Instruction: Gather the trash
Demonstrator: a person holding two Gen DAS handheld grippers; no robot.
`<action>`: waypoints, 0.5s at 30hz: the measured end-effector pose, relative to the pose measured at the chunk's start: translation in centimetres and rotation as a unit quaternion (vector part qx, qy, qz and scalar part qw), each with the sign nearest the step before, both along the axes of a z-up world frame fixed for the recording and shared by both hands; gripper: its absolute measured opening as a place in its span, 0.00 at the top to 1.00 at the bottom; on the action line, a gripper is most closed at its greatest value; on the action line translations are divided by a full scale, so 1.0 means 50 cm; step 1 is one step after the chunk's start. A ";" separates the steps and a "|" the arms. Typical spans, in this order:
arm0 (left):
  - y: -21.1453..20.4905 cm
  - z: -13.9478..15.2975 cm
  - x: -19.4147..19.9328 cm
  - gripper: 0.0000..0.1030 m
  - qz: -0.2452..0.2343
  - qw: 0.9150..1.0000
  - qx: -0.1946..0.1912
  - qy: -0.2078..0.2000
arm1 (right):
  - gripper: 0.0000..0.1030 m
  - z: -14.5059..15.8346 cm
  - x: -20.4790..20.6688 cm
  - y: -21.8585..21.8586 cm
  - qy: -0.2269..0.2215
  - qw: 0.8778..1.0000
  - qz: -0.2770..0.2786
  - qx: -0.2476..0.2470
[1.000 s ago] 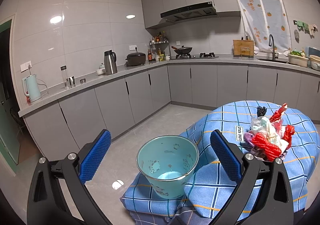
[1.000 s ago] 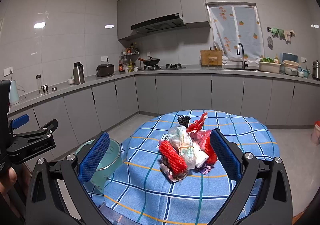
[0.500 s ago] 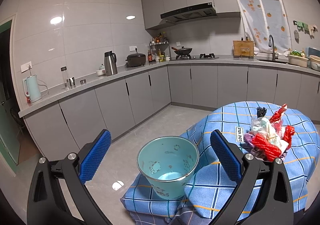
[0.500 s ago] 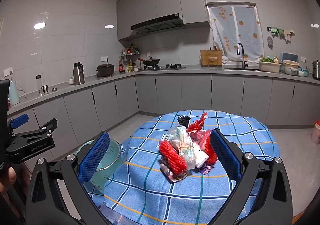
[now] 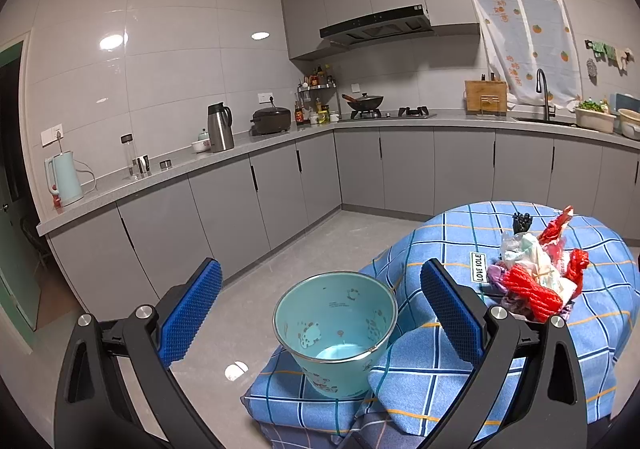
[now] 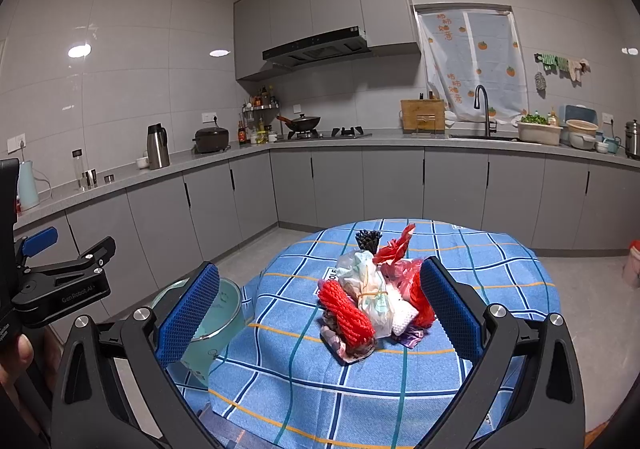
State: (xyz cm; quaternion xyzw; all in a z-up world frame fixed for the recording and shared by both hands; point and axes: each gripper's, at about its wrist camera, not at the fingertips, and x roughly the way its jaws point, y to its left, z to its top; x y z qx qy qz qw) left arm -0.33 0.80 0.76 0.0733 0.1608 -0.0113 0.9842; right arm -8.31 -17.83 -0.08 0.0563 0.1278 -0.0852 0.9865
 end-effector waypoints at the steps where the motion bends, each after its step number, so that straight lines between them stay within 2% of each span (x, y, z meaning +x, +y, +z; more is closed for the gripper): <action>1: 0.000 0.000 0.001 0.05 0.000 1.000 0.000 0.000 | 0.04 0.001 -0.001 0.000 -0.001 1.000 0.000 0.000; 15: 0.000 0.000 -0.001 0.05 0.000 1.000 -0.001 -0.001 | 0.04 0.003 -0.003 0.002 -0.003 1.000 -0.001 0.000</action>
